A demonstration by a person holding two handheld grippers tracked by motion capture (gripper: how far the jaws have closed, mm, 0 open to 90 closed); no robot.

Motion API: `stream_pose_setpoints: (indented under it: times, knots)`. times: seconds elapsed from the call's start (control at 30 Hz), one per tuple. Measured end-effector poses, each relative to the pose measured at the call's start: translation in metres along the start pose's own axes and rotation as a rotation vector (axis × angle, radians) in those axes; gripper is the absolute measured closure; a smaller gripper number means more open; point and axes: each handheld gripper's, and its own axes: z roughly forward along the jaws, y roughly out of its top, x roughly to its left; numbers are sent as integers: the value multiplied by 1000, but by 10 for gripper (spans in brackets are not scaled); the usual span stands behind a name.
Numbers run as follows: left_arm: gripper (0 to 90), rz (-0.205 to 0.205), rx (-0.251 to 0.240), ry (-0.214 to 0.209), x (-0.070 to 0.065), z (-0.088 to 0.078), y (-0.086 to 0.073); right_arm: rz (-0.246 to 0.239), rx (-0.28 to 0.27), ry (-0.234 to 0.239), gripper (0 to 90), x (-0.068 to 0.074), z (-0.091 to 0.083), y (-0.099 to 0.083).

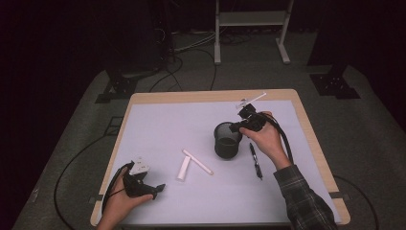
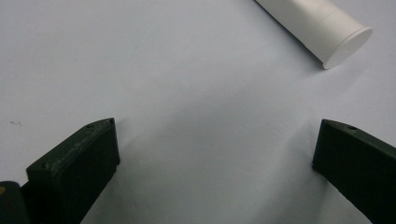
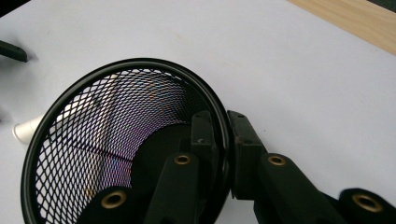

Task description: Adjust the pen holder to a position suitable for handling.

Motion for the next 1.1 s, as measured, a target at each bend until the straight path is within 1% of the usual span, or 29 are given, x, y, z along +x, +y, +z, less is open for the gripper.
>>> stream_pose_setpoints:
  times: [0.27,0.4,0.53,0.6,1.1]
  knots:
    - [0,0,0,0,0,0,0,2,-3,18,814,5,-6,-6]
    - [0,0,-2,2,0,0,0,-6,-4,26,814,9,-8,-9]
    - [0,0,-2,2,0,0,0,-12,-7,49,814,13,-9,-12]
    - [0,1,-2,2,0,0,0,-14,-9,53,814,16,-9,-13]
    - [0,2,3,1,0,0,0,-46,14,75,813,29,-14,-23]
